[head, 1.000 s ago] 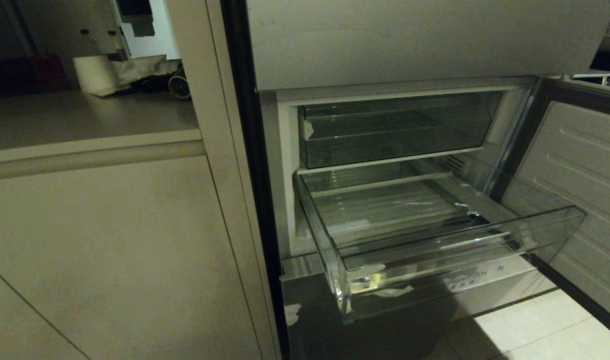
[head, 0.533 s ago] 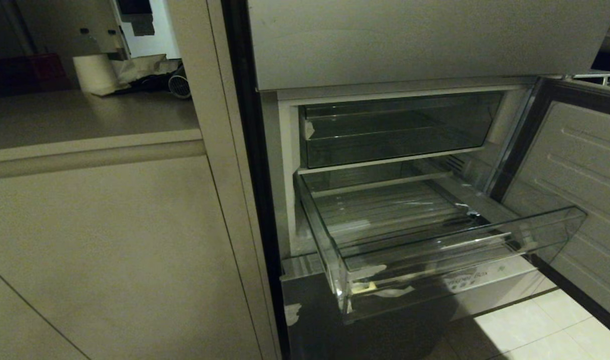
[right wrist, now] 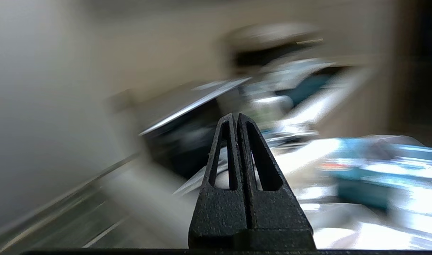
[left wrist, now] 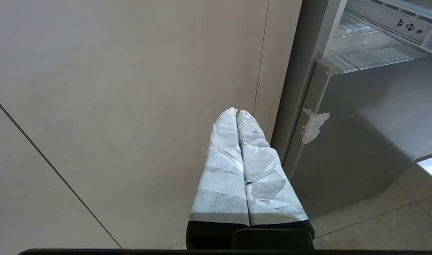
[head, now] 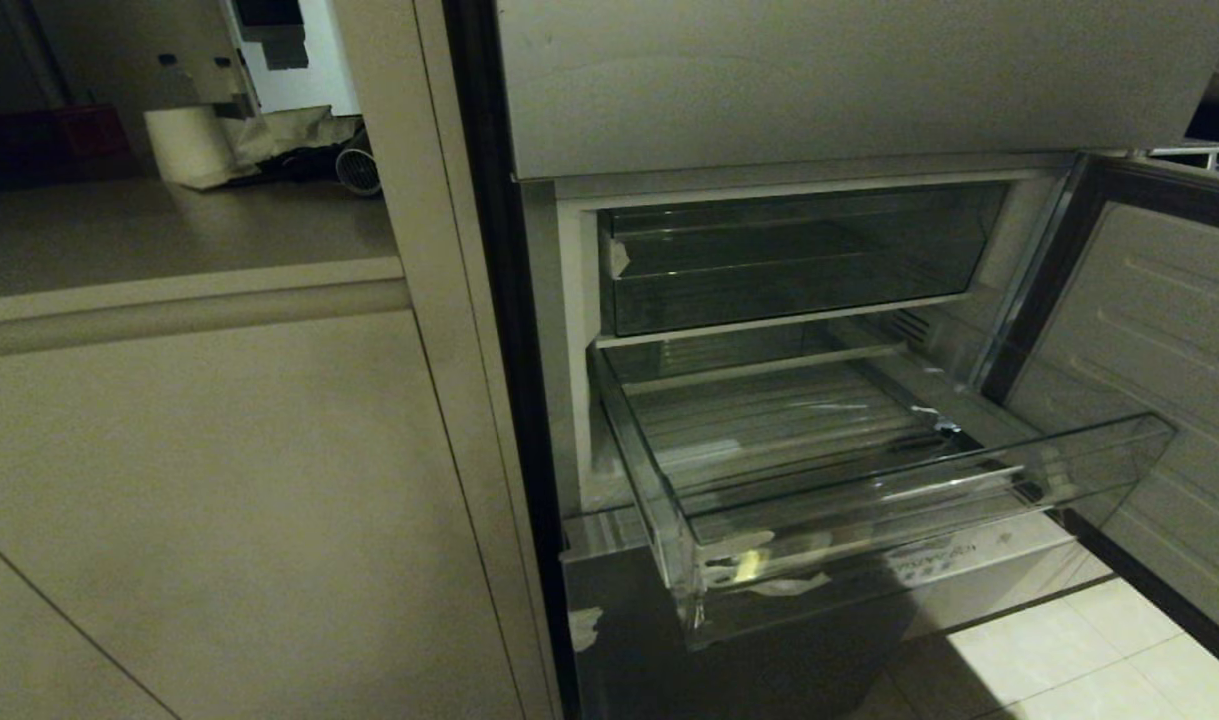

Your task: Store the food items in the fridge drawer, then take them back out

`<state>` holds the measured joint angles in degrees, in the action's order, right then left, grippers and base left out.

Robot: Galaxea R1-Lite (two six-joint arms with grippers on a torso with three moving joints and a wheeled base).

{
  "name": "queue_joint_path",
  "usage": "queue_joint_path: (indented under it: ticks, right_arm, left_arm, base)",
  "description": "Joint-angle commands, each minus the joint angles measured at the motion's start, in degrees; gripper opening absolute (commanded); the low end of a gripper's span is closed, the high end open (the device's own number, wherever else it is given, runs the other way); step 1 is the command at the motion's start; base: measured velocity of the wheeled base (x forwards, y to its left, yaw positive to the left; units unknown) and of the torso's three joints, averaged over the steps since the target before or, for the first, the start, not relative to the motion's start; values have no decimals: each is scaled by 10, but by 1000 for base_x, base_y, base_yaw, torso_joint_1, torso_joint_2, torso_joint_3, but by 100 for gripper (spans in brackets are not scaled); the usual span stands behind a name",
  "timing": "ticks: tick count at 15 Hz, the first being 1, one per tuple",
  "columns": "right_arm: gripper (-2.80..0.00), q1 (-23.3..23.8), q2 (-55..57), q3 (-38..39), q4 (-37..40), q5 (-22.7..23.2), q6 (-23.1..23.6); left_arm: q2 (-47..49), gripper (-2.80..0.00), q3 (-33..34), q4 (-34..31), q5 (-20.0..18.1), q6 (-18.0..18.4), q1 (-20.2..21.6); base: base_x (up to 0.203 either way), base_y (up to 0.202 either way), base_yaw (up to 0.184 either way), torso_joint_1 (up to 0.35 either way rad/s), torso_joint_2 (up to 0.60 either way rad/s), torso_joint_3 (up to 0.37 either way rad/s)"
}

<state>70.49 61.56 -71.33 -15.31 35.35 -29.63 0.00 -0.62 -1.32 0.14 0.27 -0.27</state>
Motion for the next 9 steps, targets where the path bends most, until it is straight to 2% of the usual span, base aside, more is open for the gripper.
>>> queue_joint_path:
  ticks: [1, 4, 6, 7, 9]
  right_arm:
    - [-280, -180, -64, 79, -5, -57, 35]
    - [-280, -424, -119, 142, -2, -195, 92]
    - [-280, -582, -168, 171, 33, -292, 136]
    - [-280, -644, -194, 180, 68, -337, 153]
    - [-280, -752, -230, 195, 199, -432, 173]
  left_arm:
    - [1, -280, 0, 0, 0, 0, 0]
    - [1, -280, 0, 0, 0, 0, 0]
    - [1, -280, 0, 0, 0, 0, 0]
    - [1, -280, 0, 0, 0, 0, 0]
    - [1, -280, 0, 0, 0, 0, 0]
  base:
    - [0, 0, 0, 0, 0, 0]
    - [0, 0, 0, 0, 0, 0]
    - [0, 0, 0, 0, 0, 0]
    - [0, 0, 0, 0, 0, 0]
    - [0, 0, 0, 0, 0, 0]
